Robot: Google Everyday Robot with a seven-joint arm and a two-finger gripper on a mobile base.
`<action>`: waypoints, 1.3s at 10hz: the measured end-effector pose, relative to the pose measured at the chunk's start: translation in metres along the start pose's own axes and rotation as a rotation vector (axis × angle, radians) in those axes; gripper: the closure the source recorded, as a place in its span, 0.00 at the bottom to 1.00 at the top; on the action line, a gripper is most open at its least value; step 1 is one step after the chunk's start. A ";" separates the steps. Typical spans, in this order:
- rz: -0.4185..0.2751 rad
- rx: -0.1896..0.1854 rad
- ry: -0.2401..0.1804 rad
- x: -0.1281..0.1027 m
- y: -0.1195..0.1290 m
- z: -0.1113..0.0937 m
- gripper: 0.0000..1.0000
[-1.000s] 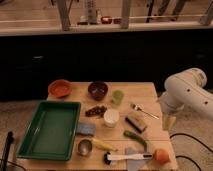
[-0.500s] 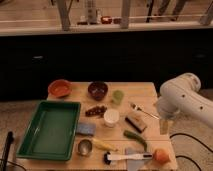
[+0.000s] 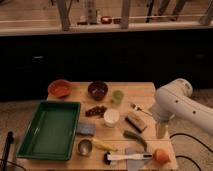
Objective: Place apple in paper cup
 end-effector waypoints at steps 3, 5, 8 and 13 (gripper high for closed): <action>0.014 -0.001 -0.005 0.005 0.005 0.002 0.20; 0.025 -0.014 -0.014 0.018 0.013 0.007 0.20; 0.032 -0.033 -0.031 0.027 0.026 0.015 0.20; 0.025 -0.064 -0.068 0.032 0.051 0.039 0.20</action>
